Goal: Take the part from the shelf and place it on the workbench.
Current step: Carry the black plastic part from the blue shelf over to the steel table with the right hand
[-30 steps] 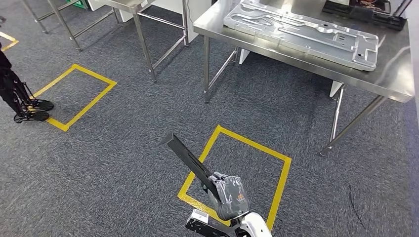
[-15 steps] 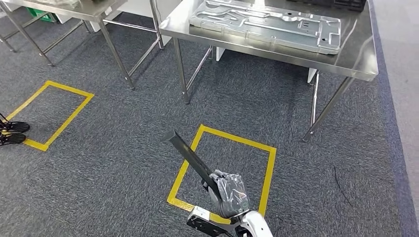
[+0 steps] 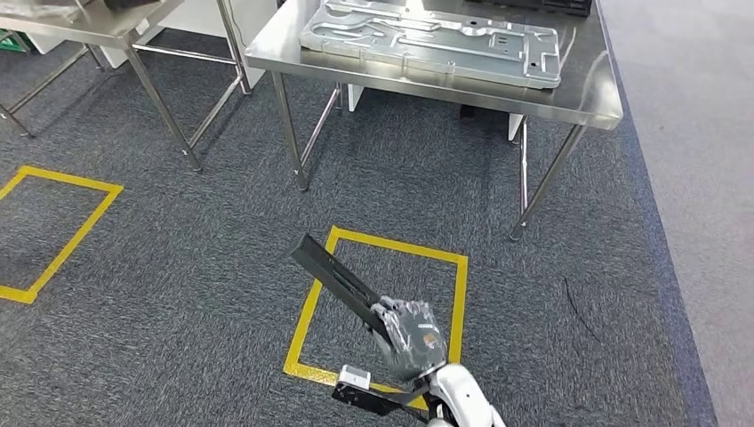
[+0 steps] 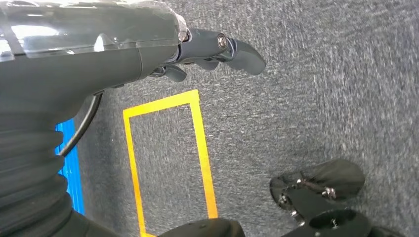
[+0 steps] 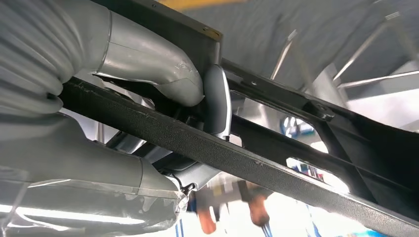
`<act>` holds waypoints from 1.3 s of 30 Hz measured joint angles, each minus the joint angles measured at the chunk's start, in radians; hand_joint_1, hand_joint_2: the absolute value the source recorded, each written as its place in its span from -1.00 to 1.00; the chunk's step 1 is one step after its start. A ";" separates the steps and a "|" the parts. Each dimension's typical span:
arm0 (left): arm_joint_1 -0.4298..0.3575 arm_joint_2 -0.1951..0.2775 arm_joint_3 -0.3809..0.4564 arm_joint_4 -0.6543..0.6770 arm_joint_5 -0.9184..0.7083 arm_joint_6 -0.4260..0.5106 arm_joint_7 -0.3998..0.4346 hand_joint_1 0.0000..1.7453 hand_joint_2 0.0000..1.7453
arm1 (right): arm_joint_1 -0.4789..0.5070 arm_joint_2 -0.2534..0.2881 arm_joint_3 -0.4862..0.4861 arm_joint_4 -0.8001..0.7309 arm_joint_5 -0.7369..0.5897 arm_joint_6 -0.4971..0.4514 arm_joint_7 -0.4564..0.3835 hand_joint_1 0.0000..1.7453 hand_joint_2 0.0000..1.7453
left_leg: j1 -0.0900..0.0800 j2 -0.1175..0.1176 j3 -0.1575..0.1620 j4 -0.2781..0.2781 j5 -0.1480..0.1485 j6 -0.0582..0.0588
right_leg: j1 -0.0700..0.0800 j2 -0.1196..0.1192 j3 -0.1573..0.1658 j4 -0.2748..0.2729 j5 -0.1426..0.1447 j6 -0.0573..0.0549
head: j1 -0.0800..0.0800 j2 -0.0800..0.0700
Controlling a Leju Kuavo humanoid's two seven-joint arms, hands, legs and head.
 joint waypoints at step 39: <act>-0.005 0.012 0.060 0.000 0.054 0.004 -0.089 -1.00 1.00 | -1.616 -0.173 0.528 0.463 0.105 0.475 0.025 1.00 1.00 | -0.014 0.023 -0.040 0.014 0.018 -0.030 | -0.003 -0.026 0.069 -0.188 0.118 -0.026 | 0.000 0.000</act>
